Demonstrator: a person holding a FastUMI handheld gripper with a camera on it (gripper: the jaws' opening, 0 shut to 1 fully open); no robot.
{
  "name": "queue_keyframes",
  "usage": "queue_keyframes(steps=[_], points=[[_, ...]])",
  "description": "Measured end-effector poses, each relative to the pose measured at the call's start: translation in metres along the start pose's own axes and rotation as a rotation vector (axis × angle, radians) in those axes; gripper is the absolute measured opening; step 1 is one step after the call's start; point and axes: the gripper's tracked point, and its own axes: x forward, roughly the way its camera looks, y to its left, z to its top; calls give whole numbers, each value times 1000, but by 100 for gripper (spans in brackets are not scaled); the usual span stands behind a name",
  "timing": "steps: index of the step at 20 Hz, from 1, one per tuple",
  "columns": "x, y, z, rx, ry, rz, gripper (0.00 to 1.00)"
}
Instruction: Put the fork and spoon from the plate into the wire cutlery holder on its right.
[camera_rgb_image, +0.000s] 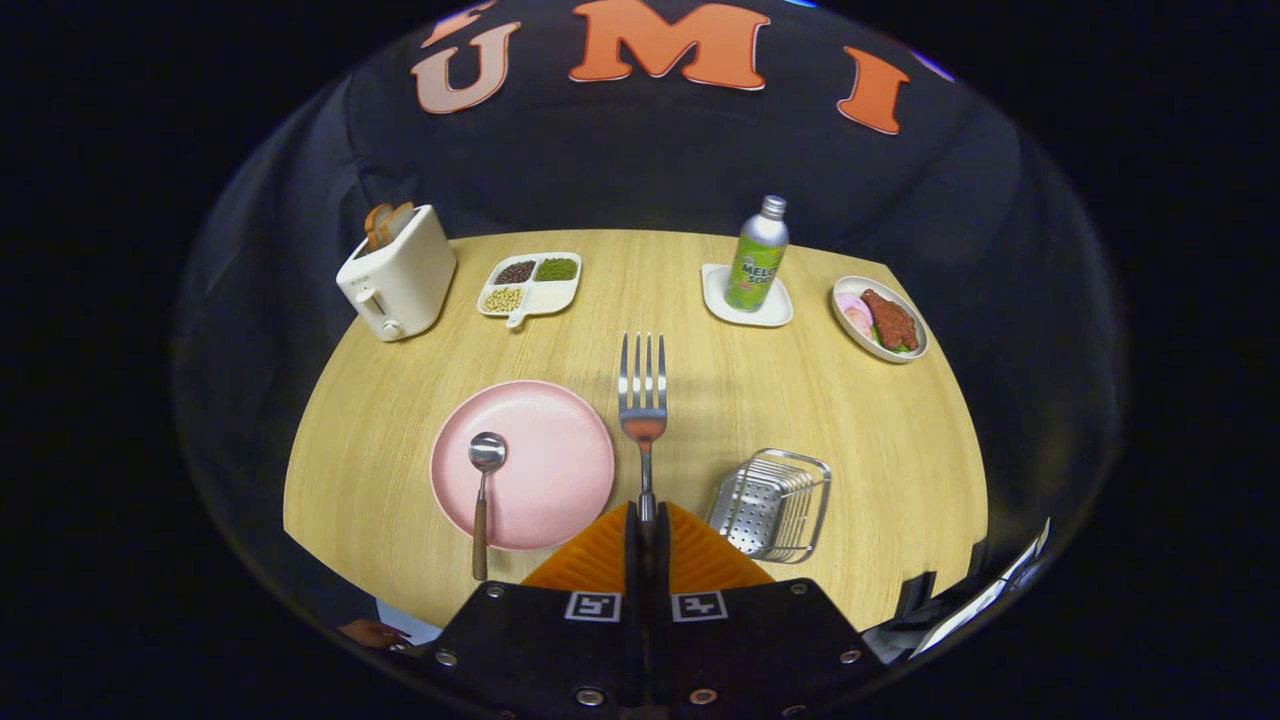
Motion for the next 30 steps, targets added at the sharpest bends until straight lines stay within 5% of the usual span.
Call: queue_keyframes(steps=[10, 30], points=[[-6, -77, -37, -25, 196, -95, 4], [34, -106, -76, -190, 640, 19, 5]])
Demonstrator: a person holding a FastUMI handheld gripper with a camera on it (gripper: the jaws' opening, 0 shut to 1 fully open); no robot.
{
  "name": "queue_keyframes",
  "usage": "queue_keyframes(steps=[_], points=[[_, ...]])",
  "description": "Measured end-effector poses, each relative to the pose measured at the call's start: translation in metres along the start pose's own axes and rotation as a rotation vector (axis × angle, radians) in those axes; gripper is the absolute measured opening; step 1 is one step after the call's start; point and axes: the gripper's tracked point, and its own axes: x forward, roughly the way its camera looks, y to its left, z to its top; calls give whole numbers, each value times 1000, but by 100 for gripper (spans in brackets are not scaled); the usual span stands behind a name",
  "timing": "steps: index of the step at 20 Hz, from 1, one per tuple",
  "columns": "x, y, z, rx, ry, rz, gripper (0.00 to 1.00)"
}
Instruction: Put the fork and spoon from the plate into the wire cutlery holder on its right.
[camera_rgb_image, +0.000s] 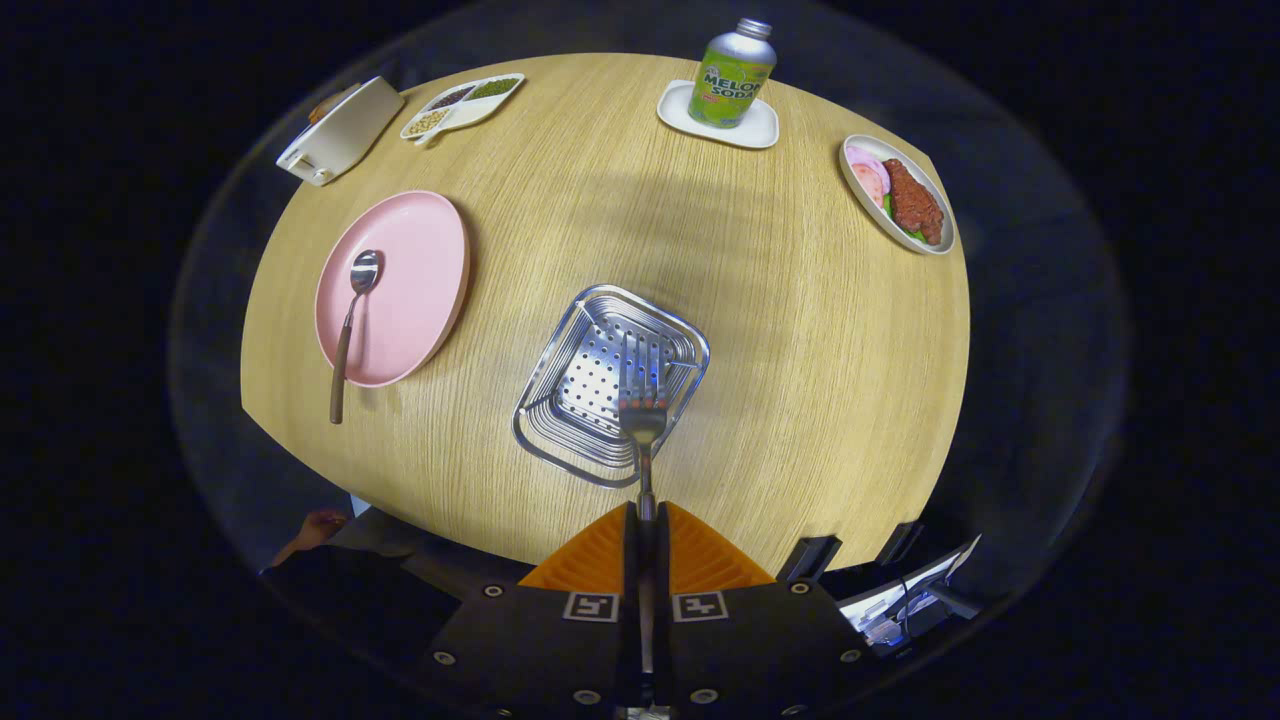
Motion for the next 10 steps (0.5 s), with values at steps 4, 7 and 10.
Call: queue_keyframes(steps=[4, 7, 10], points=[[7, 7, 4, 15, 34, 36, 8], [7, 12, 13, 37, 5, 46, 8], [4, 17, 24, 66, -42, 56, 10]])
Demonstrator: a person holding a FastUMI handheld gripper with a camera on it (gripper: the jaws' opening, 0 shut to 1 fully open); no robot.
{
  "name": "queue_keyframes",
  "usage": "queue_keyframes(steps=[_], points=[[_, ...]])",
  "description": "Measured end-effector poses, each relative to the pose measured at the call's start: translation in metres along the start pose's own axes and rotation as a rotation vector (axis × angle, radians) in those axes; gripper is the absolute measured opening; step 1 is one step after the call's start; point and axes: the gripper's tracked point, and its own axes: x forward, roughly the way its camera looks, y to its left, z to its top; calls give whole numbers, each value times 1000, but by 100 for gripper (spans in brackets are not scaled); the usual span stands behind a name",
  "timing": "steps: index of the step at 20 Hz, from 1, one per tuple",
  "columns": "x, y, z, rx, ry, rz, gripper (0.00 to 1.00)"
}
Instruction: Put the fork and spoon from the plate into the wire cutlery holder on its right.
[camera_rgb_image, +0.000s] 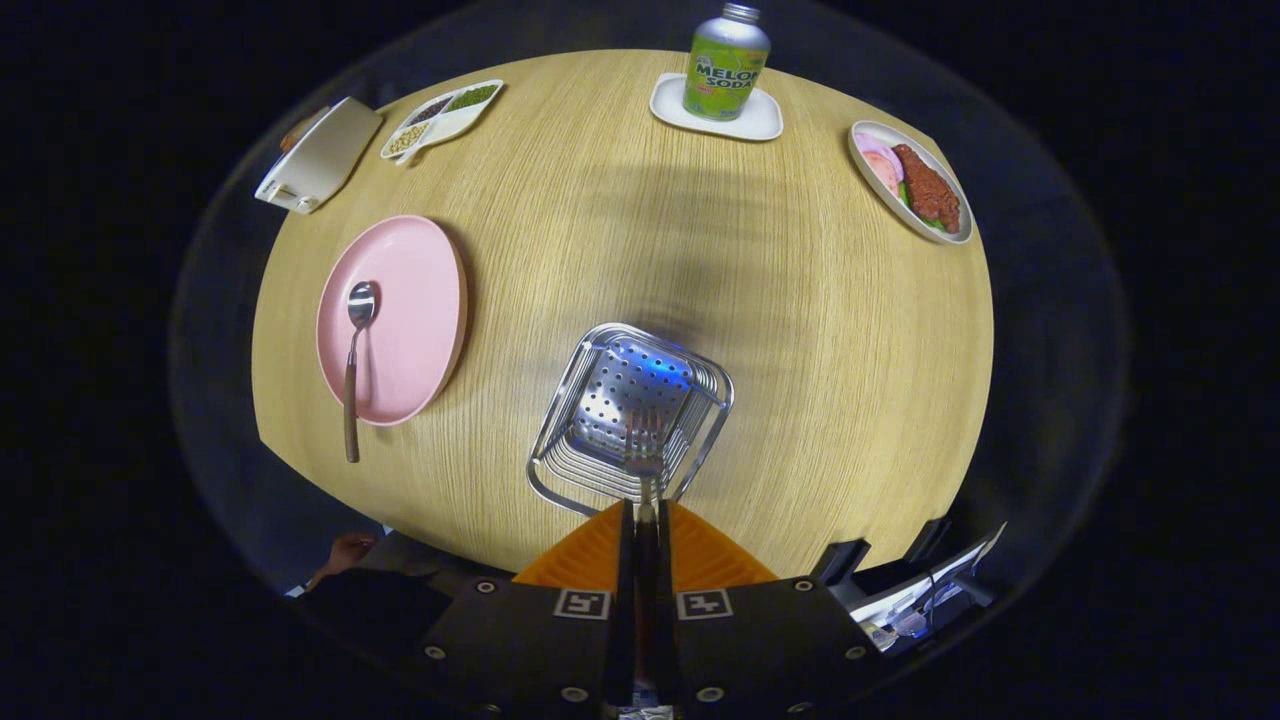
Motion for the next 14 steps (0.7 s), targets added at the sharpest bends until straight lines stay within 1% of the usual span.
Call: queue_keyframes(steps=[3, 6, 8, 10, 14], points=[[-7, 12, 20, 109, -103, 40, 11], [-23, 11, 45, 175, -275, 35, 12], [-37, 14, 59, 191, -392, 41, 13], [-52, 13, 69, 214, -492, 36, 21], [-87, 21, 85, 247, -705, 35, 48]])
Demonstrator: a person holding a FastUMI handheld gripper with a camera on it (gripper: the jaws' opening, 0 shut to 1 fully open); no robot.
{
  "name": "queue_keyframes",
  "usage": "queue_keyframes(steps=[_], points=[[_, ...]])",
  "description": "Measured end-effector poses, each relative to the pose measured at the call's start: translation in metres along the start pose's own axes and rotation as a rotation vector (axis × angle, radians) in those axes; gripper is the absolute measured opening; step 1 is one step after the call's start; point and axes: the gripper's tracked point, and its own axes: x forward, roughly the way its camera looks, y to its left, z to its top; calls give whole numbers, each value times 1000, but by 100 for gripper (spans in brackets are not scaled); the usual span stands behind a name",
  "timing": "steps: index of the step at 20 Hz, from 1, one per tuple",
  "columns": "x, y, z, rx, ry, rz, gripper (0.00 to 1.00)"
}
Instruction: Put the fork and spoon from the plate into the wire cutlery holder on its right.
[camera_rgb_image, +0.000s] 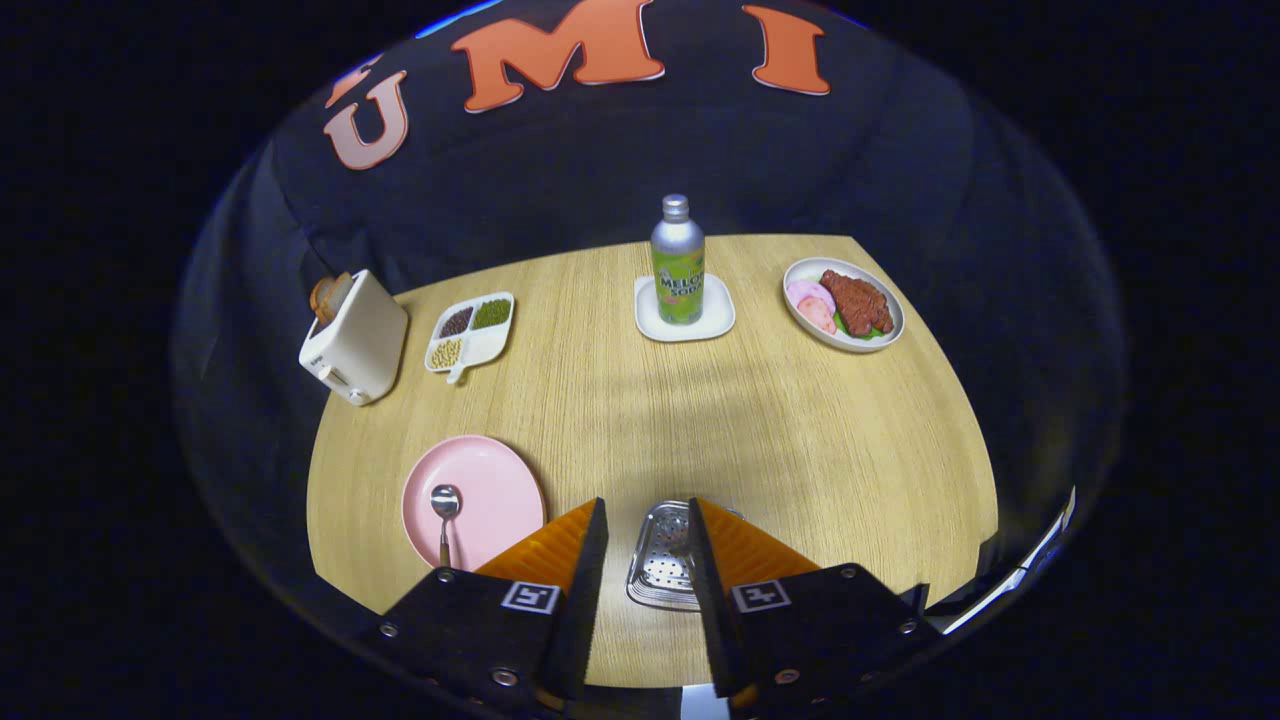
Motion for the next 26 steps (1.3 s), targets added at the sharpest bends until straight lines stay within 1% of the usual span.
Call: queue_keyframes(steps=[1, 4, 5, 6, 7, 9, 11, 15, 17, 19, 23, 26], points=[[-6, 5, 5, 5, -53, 1, 57], [-22, 23, 29, -5, -228, 5, 70], [-28, 28, 36, -16, -285, 4, 78], [-35, 35, 43, -25, -344, 3, 82], [-40, 44, 49, -34, -397, 6, 87], [-54, 60, 58, -54, -491, 10, 92], [-67, 81, 65, -81, -564, 24, 95], [-89, 126, 67, -132, -649, 58, 96], [-94, 152, 65, -136, -663, 105, 96], [-98, 179, 67, -139, -692, 170, 96], [-84, 207, 52, -183, -648, 199, 96], [-63, 219, 30, -223, -553, 211, 96]])
